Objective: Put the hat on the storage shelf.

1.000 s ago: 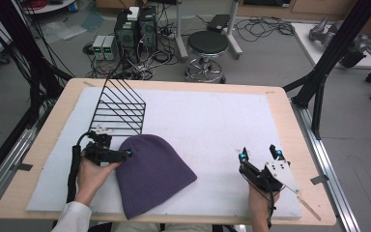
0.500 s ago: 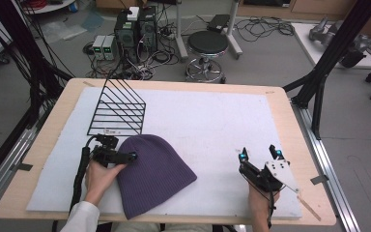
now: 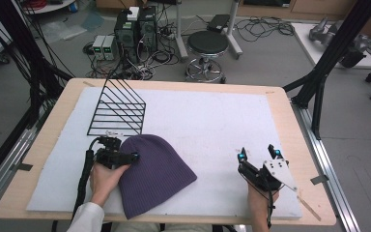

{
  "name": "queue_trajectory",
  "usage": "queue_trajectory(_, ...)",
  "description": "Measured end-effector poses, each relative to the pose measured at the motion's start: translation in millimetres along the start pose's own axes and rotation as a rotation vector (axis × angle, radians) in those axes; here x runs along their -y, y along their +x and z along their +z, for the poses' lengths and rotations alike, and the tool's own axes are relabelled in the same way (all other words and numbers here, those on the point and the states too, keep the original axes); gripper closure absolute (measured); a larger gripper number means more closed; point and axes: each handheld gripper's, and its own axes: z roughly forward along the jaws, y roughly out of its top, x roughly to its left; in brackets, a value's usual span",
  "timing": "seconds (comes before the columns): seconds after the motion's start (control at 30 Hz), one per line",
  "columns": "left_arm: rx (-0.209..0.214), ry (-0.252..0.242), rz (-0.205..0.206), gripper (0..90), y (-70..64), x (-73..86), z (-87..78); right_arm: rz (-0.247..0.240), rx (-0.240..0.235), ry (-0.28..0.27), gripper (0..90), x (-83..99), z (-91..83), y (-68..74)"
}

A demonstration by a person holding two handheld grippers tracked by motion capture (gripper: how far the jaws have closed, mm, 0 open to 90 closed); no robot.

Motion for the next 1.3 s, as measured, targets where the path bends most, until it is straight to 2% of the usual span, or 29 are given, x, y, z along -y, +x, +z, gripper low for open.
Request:
queue_trajectory(0.03,0.036,-0.009,0.007,37.2,-1.1,0.2,-1.3,0.002,-0.001,0.001,11.0,0.0,0.1,0.2)
queue_trajectory(0.07,0.036,-0.009,0.007,45.1,-1.1,0.2,-1.3,0.001,0.000,0.000,11.1,-0.1,0.2,0.2)
queue_trajectory(0.1,0.059,-0.011,0.014,54.9,-0.9,0.2,-1.9,0.004,-0.001,0.003,11.1,0.0,0.2,0.5)
queue_trajectory(0.13,0.128,-0.010,0.016,54.9,1.0,0.0,-1.9,0.004,-0.001,0.003,11.1,0.0,0.2,0.5)
queue_trajectory(0.17,0.157,-0.004,0.001,68.3,2.3,-0.3,-0.7,0.002,-0.002,0.002,11.1,-0.1,0.4,0.5)
queue_trajectory(0.2,0.162,-0.004,-0.004,72.4,2.9,-0.4,-0.3,0.000,-0.005,0.003,11.0,-0.2,0.4,1.0)
queue_trajectory(0.23,0.177,-0.002,-0.015,73.8,4.4,-1.1,-0.1,0.001,-0.005,0.002,11.1,-0.3,0.4,1.1)
queue_trajectory(0.33,0.199,0.008,-0.015,76.9,7.7,-1.7,-0.9,-0.001,-0.005,0.003,11.1,-0.3,0.5,1.4)
queue_trajectory(0.43,0.208,-0.009,0.018,78.1,9.5,-1.1,-2.7,-0.003,-0.005,0.001,11.1,-0.2,0.0,1.0)
queue_trajectory(0.53,0.182,-0.070,0.071,78.1,5.1,2.8,-6.2,-0.003,-0.005,0.001,11.1,-0.2,0.0,0.7)
queue_trajectory(0.57,0.174,-0.107,0.108,78.1,2.9,5.3,-9.8,-0.004,-0.006,0.002,11.1,-0.1,0.1,0.6)
queue_trajectory(0.6,0.174,-0.107,0.108,78.1,2.9,5.3,-9.8,-0.002,-0.007,0.001,11.1,-0.1,0.1,0.6)
queue_trajectory(0.67,0.169,-0.156,0.155,78.1,0.6,7.7,-15.5,0.001,-0.004,0.000,11.1,-0.1,-0.1,0.6)
queue_trajectory(0.87,0.225,-0.266,0.221,78.2,-1.0,8.5,-34.4,0.009,-0.003,-0.001,11.1,-0.1,-1.1,-0.1)
queue_trajectory(0.9,0.213,-0.315,0.268,78.2,-2.4,8.9,-41.5,0.010,-0.003,-0.002,11.1,-0.1,-1.3,0.0)
queue_trajectory(0.93,0.213,-0.315,0.268,78.2,-2.4,8.9,-41.5,0.009,-0.003,-0.001,11.1,-0.1,-1.3,-0.1)
queue_trajectory(0.97,0.197,-0.392,0.354,78.1,-6.7,10.6,-48.5,0.008,-0.003,-0.001,11.1,-0.1,-1.2,0.0)
queue_trajectory(1.0,0.176,-0.435,0.419,78.1,-10.0,11.8,-51.9,0.009,-0.003,-0.001,11.1,-0.1,-1.1,0.2)
queue_trajectory(1.07,0.151,-0.516,0.522,78.0,-17.5,14.4,-57.7,0.007,-0.003,-0.002,11.1,0.0,-1.1,0.1)
queue_trajectory(1.1,0.151,-0.516,0.522,78.0,-17.5,14.4,-57.7,0.007,-0.003,-0.003,11.1,-0.1,-1.1,0.0)
queue_trajectory(1.13,0.138,-0.544,0.574,78.0,-20.2,15.0,-60.7,0.007,-0.003,-0.003,11.1,-0.1,-1.1,0.0)
queue_trajectory(1.17,0.145,-0.592,0.613,78.0,-23.3,15.4,-63.4,0.010,-0.002,-0.006,11.1,-0.2,-1.3,-0.2)
queue_trajectory(1.23,0.150,-0.663,0.647,78.0,-26.8,14.6,-68.1,0.012,0.000,-0.008,11.1,-0.2,-1.5,-0.3)
queue_trajectory(1.3,0.140,-0.721,0.656,77.9,-29.6,12.3,-72.5,0.009,-0.004,-0.012,11.1,-0.3,-1.6,-0.8)
